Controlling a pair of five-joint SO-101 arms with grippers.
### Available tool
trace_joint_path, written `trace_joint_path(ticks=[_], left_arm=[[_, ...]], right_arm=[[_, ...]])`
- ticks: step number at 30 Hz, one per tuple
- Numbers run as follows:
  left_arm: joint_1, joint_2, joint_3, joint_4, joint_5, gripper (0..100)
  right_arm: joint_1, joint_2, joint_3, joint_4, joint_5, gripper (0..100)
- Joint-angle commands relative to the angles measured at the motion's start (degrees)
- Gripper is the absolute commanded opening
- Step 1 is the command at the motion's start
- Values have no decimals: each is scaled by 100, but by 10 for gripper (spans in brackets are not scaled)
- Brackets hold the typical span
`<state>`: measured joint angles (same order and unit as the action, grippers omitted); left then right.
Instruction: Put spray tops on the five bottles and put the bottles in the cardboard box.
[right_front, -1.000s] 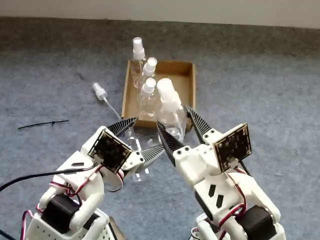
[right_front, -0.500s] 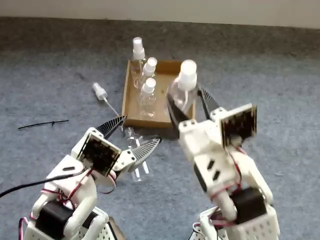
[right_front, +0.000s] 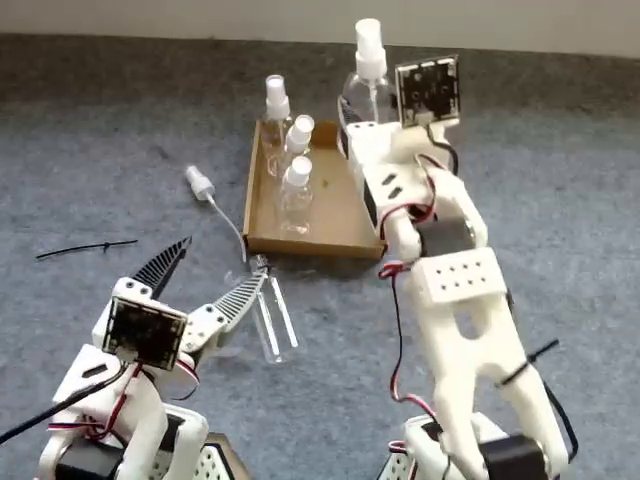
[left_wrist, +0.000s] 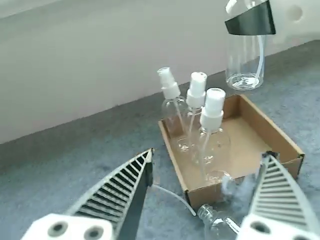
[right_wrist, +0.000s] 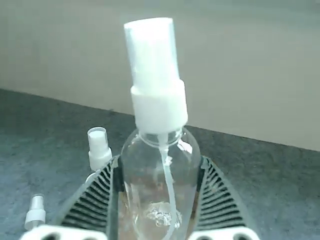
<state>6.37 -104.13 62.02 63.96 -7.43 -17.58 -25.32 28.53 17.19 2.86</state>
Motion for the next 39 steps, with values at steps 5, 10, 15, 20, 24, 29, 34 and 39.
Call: trace_joint_path(ticks=[5, 10, 15, 20, 24, 29, 34, 39], left_arm=[[-593, -13, 136, -105, 0, 301], [-593, -13, 277, -246, 0, 301], [-593, -13, 295, -273, 0, 301], [-567, -13, 312, -273, 0, 301], [-558, -13, 312, -273, 0, 301], [-558, -13, 312, -273, 0, 301], [-549, -13, 312, -273, 0, 301], [-541, -13, 312, -273, 0, 301]], right_arm=[[75, 1200, -470, -813, 35, 4], [127, 1886, -453, -1464, 0, 4], [356, 2527, -514, -2035, -642, 4], [365, 3222, -813, -2264, -695, 4], [374, 3538, -1130, -2255, -730, 4], [374, 3670, -1174, -2255, -721, 4], [374, 3670, -1165, -2255, -686, 4], [374, 3679, -1165, -2255, -686, 15]])
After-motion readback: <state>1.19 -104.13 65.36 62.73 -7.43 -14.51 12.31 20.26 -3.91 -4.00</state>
